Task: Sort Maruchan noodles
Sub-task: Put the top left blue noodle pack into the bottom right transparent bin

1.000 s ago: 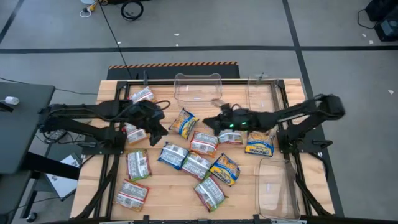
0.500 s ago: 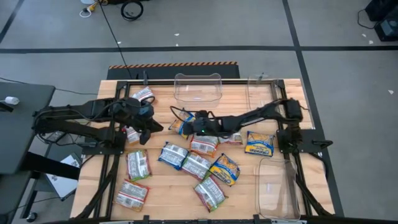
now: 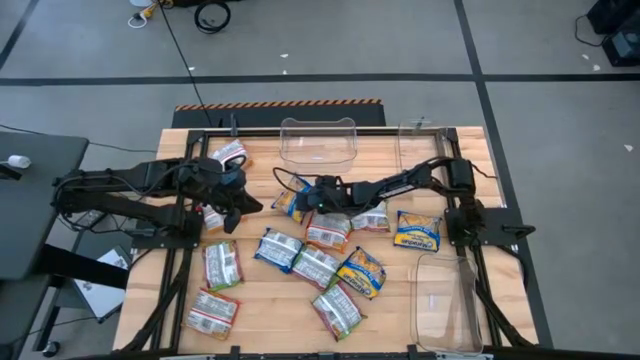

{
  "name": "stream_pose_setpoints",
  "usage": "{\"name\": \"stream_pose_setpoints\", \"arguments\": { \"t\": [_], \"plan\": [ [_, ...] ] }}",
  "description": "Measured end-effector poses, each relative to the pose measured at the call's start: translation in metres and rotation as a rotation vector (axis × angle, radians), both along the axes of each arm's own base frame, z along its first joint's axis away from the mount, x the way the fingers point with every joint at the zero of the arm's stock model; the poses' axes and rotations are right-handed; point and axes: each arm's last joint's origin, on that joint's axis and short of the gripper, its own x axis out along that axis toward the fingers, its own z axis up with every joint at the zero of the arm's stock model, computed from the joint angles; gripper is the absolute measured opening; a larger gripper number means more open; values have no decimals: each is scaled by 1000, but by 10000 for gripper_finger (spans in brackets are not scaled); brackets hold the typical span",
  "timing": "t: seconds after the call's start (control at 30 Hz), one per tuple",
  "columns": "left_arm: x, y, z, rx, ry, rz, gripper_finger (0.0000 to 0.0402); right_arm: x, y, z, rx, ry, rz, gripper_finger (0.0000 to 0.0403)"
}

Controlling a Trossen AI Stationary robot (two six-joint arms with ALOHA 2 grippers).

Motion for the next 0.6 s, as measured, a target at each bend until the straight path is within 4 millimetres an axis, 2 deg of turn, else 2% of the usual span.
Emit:
{"name": "stream_pose_setpoints", "arguments": {
  "t": [0.1,0.33,0.47,0.6],
  "plan": [
    [1,0,2,11,-27,2,41,-1,-3,-8,-2,36,-21,246],
    [5,1,9,18,-109,8,41,2,-14,-5,-60,-2,-17,222],
    [7,1,12,19,-144,9,41,1,-23,-5,-84,13,-4,173],
    [9,1,17,9,-202,13,41,0,-30,-5,-133,39,42,100]
  ]
}}
